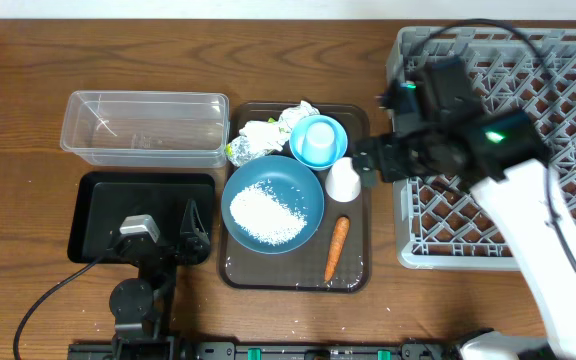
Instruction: Sort waste into correct bins and load items into the dishwasher rack
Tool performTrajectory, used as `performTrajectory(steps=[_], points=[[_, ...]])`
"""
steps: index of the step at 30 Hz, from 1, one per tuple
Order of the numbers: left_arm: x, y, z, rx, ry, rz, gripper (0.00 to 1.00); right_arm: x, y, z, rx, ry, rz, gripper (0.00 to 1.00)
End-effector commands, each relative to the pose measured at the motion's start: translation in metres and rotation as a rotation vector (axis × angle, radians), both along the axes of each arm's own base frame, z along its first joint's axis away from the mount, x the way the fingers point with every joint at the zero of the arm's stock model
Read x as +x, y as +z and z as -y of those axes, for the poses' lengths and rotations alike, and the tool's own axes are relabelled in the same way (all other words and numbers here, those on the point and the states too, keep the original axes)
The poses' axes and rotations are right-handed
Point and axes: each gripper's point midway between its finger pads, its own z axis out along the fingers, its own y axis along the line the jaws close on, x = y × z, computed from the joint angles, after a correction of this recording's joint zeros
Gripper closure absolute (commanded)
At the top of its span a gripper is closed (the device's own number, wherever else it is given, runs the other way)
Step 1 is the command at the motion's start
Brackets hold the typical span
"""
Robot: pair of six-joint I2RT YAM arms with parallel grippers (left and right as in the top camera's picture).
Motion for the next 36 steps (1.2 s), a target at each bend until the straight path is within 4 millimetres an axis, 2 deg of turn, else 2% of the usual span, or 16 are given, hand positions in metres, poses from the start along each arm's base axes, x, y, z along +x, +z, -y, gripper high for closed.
performTrajectory(steps=[1,5,11,16,21,27,29,33,34,36], points=[[0.000,-0.015,0.003,0.008,-0.016,-0.043,0.01,0.014,-0.018,-0.011,-0.049,0.027,-0.006,0.01],[0.000,-0.015,0.003,0.008,-0.016,-0.043,0.01,0.029,-0.058,-0.011,-0.169,-0.027,-0.062,0.01],[0.000,-0.015,0.003,0.008,-0.016,-0.043,0.01,0.032,-0.108,-0.020,-0.266,-0.009,-0.155,0.01],[0.000,-0.015,0.003,0.008,-0.016,-0.043,0.01,0.042,-0.143,-0.010,-0.392,-0.080,-0.180,0.01],[0.000,-0.015,0.003,0.008,-0.016,-0.043,0.01,0.046,-0.166,-0.017,-0.391,-0.067,-0.207,0.01],[0.000,-0.015,0.003,0.008,-0.016,-0.043,0.01,0.049,-0.178,-0.022,-0.380,-0.061,-0.217,0.02],[0.000,-0.015,0.003,0.008,-0.016,-0.043,0.01,0.047,-0.180,-0.029,-0.350,-0.052,-0.233,0.12],[0.000,-0.015,0.003,0.008,-0.016,-0.043,0.01,0.050,-0.180,-0.035,-0.321,-0.047,-0.224,0.41],[0.000,-0.015,0.003,0.008,-0.016,-0.043,0.01,0.050,-0.180,-0.036,-0.319,-0.047,-0.221,0.44],[0.000,-0.015,0.003,0.008,-0.016,-0.043,0.01,0.050,-0.180,-0.035,-0.318,-0.051,-0.222,0.44]])
